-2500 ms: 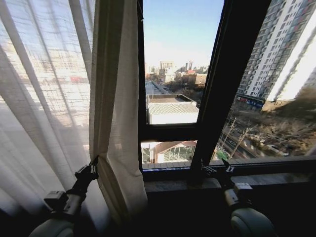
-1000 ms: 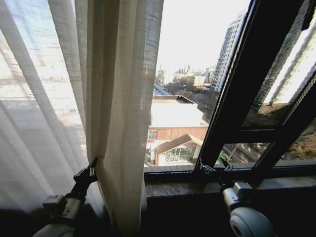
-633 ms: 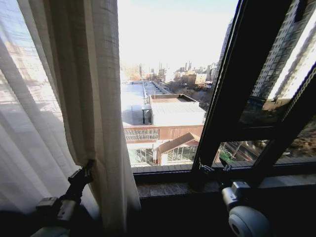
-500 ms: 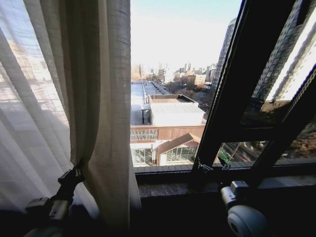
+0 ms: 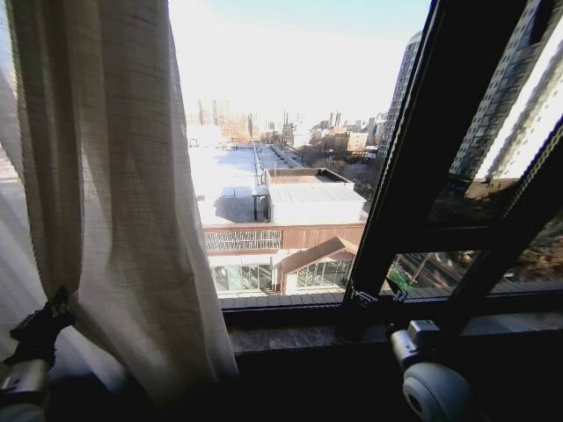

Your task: Open the curtains by pulling them apart, changing their state from closed to fully open.

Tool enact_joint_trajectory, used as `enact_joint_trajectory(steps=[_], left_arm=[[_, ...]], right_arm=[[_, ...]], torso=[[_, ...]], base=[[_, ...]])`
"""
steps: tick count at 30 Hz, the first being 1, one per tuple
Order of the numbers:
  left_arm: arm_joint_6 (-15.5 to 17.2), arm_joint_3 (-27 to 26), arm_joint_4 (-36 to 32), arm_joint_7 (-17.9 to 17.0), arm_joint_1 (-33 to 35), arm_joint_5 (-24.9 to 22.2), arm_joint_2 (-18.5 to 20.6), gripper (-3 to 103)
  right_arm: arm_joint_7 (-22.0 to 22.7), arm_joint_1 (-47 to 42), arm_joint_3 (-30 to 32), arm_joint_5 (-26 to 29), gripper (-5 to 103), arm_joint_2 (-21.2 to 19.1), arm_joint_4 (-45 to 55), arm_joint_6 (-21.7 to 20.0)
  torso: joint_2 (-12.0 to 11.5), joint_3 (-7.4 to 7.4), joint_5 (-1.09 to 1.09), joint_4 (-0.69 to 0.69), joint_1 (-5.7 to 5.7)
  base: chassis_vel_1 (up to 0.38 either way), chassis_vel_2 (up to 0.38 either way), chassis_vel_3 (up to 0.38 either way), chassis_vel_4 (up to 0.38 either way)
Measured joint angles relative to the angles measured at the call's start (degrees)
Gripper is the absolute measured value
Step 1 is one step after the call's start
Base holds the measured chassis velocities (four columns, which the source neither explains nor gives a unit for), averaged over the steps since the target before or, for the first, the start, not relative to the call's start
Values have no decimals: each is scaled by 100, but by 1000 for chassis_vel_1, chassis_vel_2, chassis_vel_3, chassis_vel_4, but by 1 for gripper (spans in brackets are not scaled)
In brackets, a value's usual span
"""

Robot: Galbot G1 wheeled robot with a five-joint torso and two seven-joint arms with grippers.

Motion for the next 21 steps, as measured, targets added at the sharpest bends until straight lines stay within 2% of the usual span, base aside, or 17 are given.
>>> enact_joint_trajectory(steps=[3, 5, 6, 8, 10, 14, 16, 17, 20, 21], left_arm=[[21, -63, -46, -78, 44, 29, -1, 0], [9, 25, -235, 221, 117, 13, -24, 0], [9, 25, -235, 221, 117, 13, -24, 0], [5, 305, -590, 673, 284, 23, -112, -2], [5, 444, -706, 720, 330, 46, -149, -2], [164, 1155, -1205, 749, 518, 324, -372, 19], [219, 1301, -1301, 699, 545, 399, -410, 19], [338, 1580, -1432, 606, 577, 512, -463, 30], [494, 1788, -1461, 564, 579, 583, -461, 35], [535, 1845, -1469, 559, 573, 608, -433, 41]], right_arm=[[0, 21, -46, -2, 100, 1, -21, 1], [-1, 37, -57, -2, 100, -3, -32, 2], [-1, 37, -57, -2, 100, -3, -32, 2], [-2, 51, -57, -1, 100, -6, -40, 3], [-1, 50, -52, -1, 100, -6, -42, 3], [-1, 2, -18, 4, 100, 2, -59, 5], [-1, -6, -16, 5, 100, 6, -63, 6], [-3, -11, -15, 8, 100, 15, -73, 6], [-4, 9, -31, 9, 100, 20, -88, 7], [-4, 26, -48, 9, 100, 21, -95, 6]], torso=[[0, 0, 0, 0, 0], [0, 0, 0, -2, 0], [0, 0, 0, -2, 0], [0, 0, 1, -1, 0], [0, 0, 1, -1, 0], [0, 0, 3, -1, 0], [0, 0, 3, -1, 0], [0, 0, 3, -2, 0], [0, 0, 1, -1, 0], [0, 0, 1, -1, 0]], base=[[0, 0, 0, 0], [0, 0, 0, 0], [0, 0, 0, 0], [0, 0, 0, 0], [0, 0, 0, 0], [0, 0, 0, 0], [0, 0, 0, 0], [0, 0, 0, 0], [0, 0, 0, 0], [0, 0, 0, 0]])
